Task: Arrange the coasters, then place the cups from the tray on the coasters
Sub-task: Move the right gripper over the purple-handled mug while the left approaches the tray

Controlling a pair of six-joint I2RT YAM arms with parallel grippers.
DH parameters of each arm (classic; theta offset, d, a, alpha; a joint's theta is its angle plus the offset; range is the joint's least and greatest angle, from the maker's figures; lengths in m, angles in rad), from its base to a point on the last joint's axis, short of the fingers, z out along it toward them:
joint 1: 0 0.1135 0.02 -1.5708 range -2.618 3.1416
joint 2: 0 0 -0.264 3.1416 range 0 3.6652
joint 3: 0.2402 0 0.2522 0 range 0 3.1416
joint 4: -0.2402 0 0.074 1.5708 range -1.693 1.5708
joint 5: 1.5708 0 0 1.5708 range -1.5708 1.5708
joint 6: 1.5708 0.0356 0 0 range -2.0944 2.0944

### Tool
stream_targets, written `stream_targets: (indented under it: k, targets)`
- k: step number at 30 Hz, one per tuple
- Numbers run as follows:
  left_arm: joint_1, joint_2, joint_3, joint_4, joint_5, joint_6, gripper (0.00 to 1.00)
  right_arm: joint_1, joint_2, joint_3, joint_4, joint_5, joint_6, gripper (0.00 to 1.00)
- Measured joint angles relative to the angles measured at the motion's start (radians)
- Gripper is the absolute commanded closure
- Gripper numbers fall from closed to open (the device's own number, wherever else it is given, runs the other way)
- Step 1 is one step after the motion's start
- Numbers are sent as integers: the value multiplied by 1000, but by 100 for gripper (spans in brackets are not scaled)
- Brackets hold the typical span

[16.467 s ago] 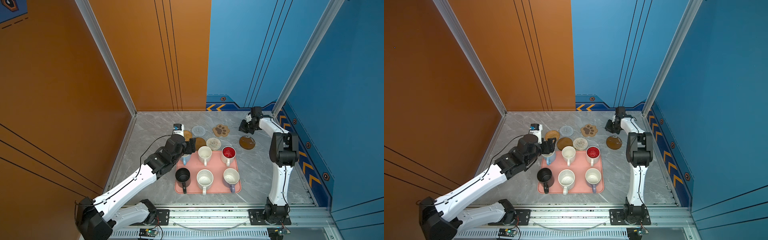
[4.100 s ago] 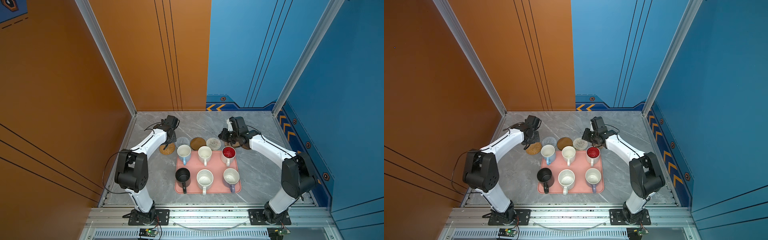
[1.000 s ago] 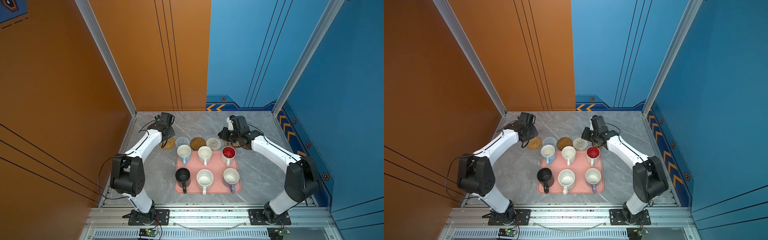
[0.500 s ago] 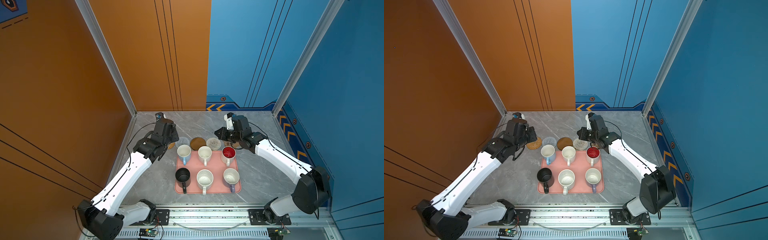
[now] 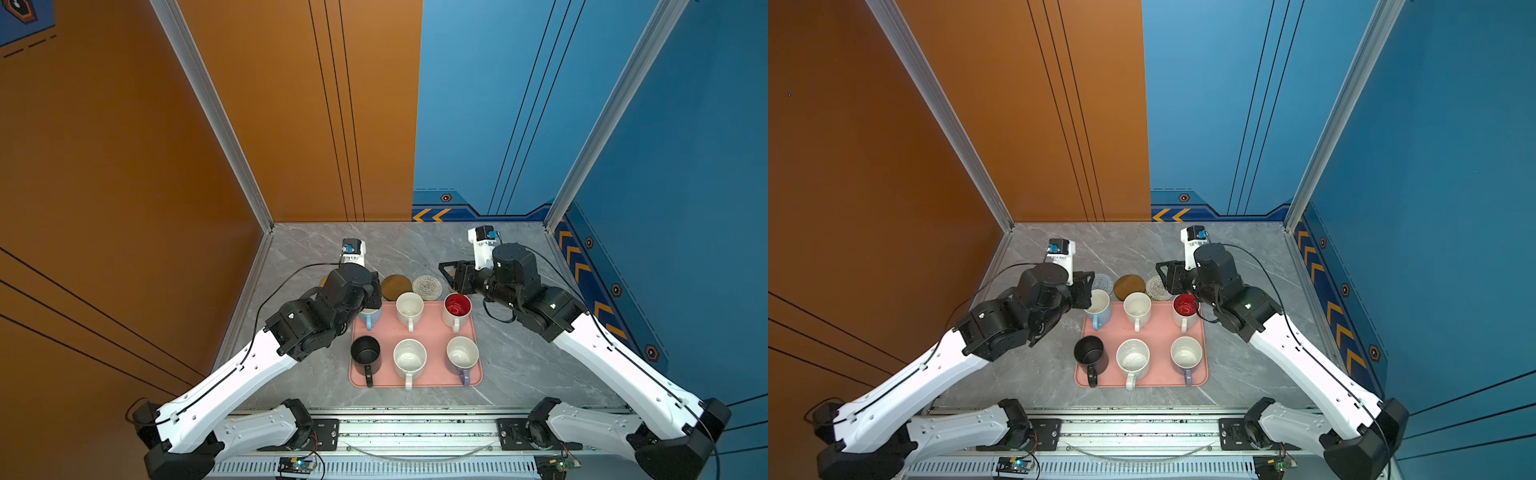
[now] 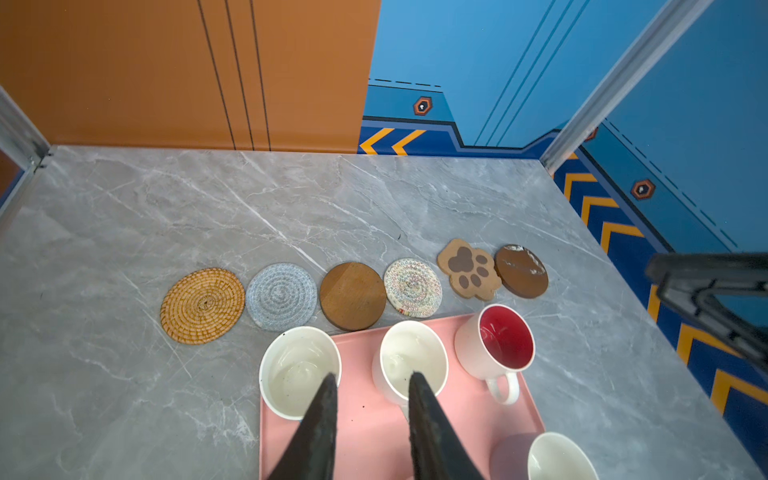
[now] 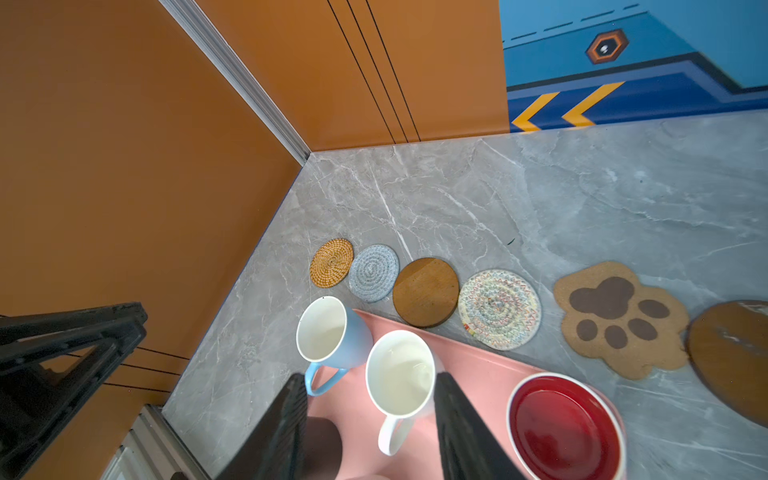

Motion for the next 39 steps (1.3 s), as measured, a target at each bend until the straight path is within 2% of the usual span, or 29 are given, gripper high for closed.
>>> stream_targets:
  k: [5,9,14,20,31,39]
  targets:
    - [-120,37,26,-3,-90,48,50,74,-58,-4,-95,89,-18,49]
    - [-197,99,70,0,-208,97,47,155,-81,-8,-213,178,-18,49]
    - [-229,155,89,42,-286,156,47,260,-132,-8,-366,299,10,48]
    - [-244,164,29,159,-299,181,45,337,-205,-54,-502,394,107,48]
    - [-251,78,-180,377,-293,225,43,472,-160,-241,-638,415,318,41]
    - [-251,49,-191,458,-293,233,40,497,-160,-312,-645,397,410,41]
